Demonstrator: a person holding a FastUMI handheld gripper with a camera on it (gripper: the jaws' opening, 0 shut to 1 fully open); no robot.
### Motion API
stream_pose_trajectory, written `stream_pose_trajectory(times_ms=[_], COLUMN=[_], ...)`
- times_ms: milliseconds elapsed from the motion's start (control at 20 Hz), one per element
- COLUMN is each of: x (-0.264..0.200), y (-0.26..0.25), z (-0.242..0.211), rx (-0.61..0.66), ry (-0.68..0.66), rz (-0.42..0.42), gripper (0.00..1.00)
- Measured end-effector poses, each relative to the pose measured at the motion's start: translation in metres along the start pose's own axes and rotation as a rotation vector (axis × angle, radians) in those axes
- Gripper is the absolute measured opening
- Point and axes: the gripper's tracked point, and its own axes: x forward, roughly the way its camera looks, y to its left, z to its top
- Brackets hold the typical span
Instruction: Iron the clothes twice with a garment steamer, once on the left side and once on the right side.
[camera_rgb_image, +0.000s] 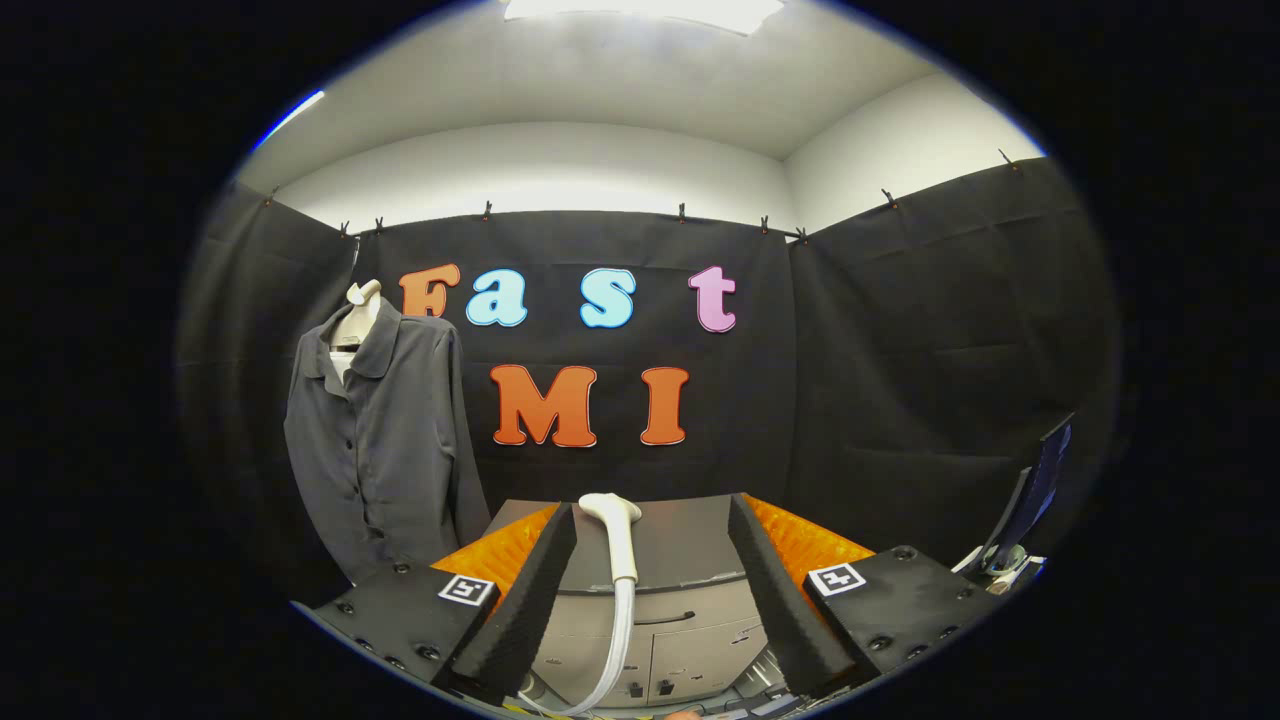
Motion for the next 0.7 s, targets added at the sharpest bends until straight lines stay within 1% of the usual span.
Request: stream_pose_trajectory(times_ms=[150, 700], x=[0.0023, 0.0056], y=[-0.0100, -0.0044], z=[-0.0009, 0.0015], rx=[-0.031, -0.026], ry=[-0.007, -0.011], rz=[-0.032, 0.002], gripper=[1.00, 1.00])
